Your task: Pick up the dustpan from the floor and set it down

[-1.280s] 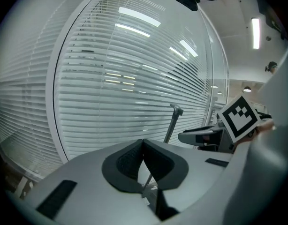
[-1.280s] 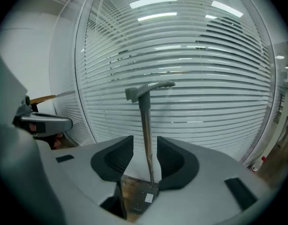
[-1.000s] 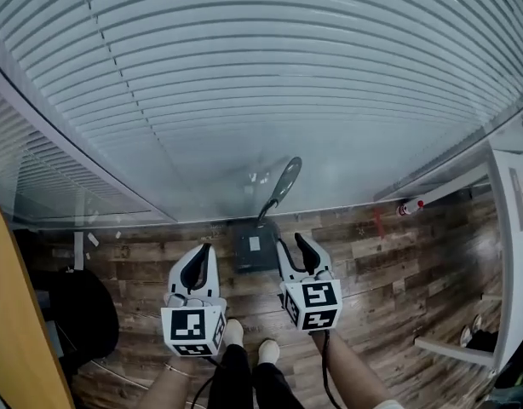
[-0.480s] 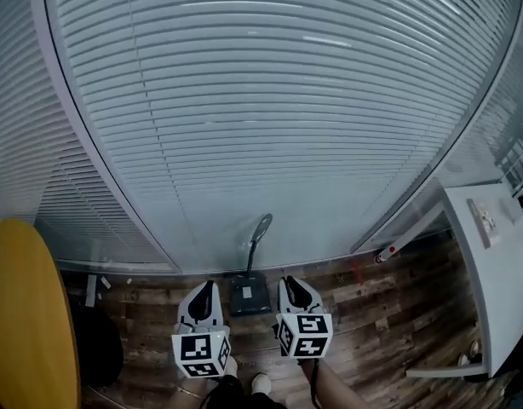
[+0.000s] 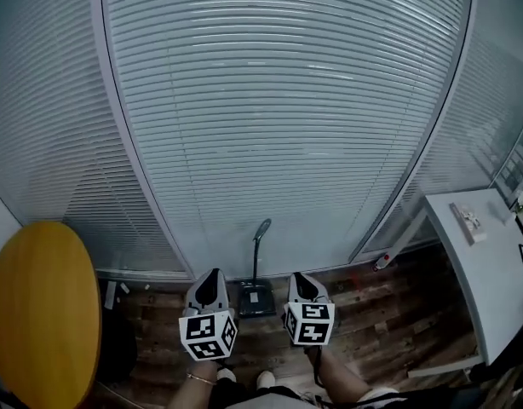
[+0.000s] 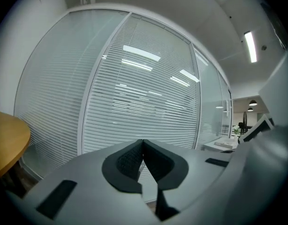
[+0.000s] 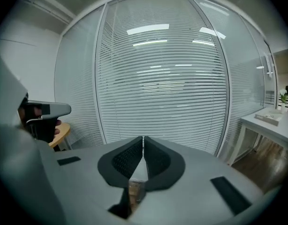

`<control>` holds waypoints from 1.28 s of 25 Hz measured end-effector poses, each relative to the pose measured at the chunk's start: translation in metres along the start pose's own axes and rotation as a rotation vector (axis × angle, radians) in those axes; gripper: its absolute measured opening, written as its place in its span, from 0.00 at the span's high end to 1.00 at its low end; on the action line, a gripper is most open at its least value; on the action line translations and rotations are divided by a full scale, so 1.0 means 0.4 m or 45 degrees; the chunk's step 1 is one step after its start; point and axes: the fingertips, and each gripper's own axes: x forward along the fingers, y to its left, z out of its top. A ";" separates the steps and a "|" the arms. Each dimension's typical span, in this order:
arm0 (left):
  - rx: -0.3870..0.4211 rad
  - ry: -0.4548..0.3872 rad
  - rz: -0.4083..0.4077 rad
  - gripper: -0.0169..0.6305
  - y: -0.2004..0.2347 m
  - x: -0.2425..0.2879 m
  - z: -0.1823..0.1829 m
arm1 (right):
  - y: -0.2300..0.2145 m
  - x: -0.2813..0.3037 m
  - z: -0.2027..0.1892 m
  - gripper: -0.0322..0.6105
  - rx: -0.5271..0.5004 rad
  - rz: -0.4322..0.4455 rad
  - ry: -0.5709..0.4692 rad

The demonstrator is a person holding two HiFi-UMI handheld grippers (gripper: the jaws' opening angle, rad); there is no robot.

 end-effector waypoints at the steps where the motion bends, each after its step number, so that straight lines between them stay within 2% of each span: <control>1: 0.006 0.004 -0.014 0.95 -0.004 -0.006 0.005 | 0.006 -0.011 0.003 0.89 0.001 -0.001 0.000; 7: 0.027 0.053 -0.055 0.95 0.001 -0.048 -0.005 | 0.058 -0.044 0.008 0.89 0.021 -0.001 0.007; 14: -0.009 0.105 -0.105 0.95 0.006 -0.069 0.000 | 0.130 -0.061 0.024 0.89 0.007 0.006 0.033; 22: 0.023 0.069 -0.145 0.95 0.049 -0.047 0.056 | 0.208 -0.042 0.076 0.90 -0.063 0.015 0.017; 32: -0.006 0.093 -0.150 0.95 0.084 -0.055 0.054 | 0.244 -0.046 0.069 0.90 -0.078 0.000 0.044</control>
